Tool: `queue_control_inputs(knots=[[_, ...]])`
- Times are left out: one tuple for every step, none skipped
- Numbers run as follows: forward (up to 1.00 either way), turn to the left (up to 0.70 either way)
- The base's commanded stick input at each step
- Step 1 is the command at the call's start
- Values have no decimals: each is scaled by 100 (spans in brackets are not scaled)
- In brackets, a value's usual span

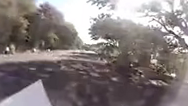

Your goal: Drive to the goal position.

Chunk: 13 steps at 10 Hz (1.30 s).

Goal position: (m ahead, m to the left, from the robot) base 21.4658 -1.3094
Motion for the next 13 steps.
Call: queue_control_inputs(knots=[[50, 0], [50, 0], [50, 0], [50, 0], [50, 0], [50, 0], [50, 0], [50, 0], [50, 0], [50, 0], [50, 0], [50, 0], [50, 0]])
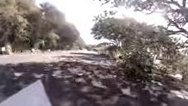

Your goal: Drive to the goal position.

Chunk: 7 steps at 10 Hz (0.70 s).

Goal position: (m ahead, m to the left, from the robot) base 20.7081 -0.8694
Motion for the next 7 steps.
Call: queue_control_inputs(knots=[[50, 0], [50, 0], [50, 0], [50, 0], [50, 0], [50, 0], [50, 0]])
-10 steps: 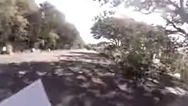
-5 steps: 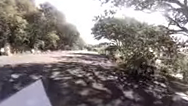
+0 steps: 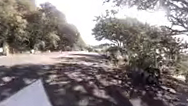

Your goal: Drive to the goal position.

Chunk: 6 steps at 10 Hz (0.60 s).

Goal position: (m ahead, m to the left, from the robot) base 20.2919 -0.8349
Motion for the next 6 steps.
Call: queue_control_inputs(knots=[[50, 0], [50, 0], [50, 0], [50, 0], [50, 0], [50, 0]])
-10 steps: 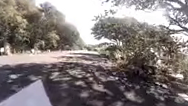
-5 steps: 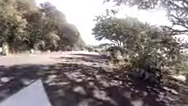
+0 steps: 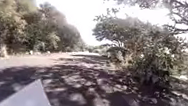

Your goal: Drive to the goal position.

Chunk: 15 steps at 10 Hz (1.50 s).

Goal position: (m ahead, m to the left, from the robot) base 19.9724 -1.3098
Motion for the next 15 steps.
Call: queue_control_inputs(knots=[[50, 0], [50, 0], [50, 0], [50, 0], [50, 0], [50, 0], [50, 0], [50, 0], [50, 0], [50, 0], [50, 0], [50, 0], [50, 0], [50, 0], [50, 0]])
